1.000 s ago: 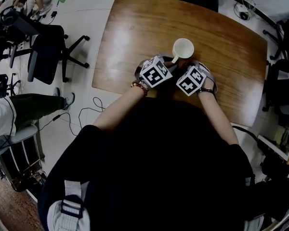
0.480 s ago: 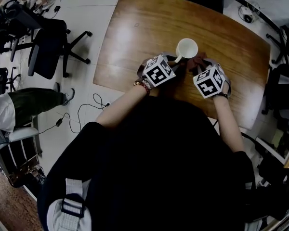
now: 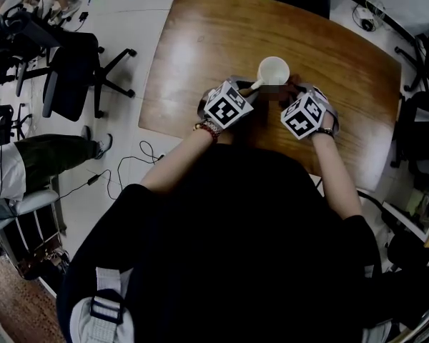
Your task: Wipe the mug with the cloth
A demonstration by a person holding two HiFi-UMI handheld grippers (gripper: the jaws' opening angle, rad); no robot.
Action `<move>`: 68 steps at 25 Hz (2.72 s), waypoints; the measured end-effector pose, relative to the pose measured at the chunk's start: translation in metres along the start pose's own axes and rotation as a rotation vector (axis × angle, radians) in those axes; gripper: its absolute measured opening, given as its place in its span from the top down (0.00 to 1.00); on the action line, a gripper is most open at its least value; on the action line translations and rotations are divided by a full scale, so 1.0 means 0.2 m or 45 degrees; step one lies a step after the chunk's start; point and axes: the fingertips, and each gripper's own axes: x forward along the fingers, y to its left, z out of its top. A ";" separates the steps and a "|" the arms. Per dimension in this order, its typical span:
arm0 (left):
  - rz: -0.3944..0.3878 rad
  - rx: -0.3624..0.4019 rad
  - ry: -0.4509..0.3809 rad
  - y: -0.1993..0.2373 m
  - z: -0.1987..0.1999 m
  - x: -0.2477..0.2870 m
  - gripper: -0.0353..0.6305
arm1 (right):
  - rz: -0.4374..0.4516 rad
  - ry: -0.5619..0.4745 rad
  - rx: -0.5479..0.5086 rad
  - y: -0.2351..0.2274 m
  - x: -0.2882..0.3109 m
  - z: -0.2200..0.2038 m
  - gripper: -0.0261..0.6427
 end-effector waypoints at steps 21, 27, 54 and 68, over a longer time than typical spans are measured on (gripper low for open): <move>0.063 -0.133 -0.040 0.19 0.00 -0.06 0.82 | 0.000 -0.283 0.026 -0.24 -0.07 0.08 0.87; 0.102 -0.123 -0.016 0.28 0.00 -0.07 0.82 | 0.026 -0.266 -0.129 -0.20 0.03 0.14 0.87; 0.136 -0.014 -0.056 0.39 0.07 0.01 0.84 | -0.127 -0.238 -0.207 -0.35 0.00 0.14 0.87; 0.114 -0.014 -0.072 0.44 0.10 0.02 0.84 | -0.053 -0.153 -0.449 -0.28 0.12 0.16 0.87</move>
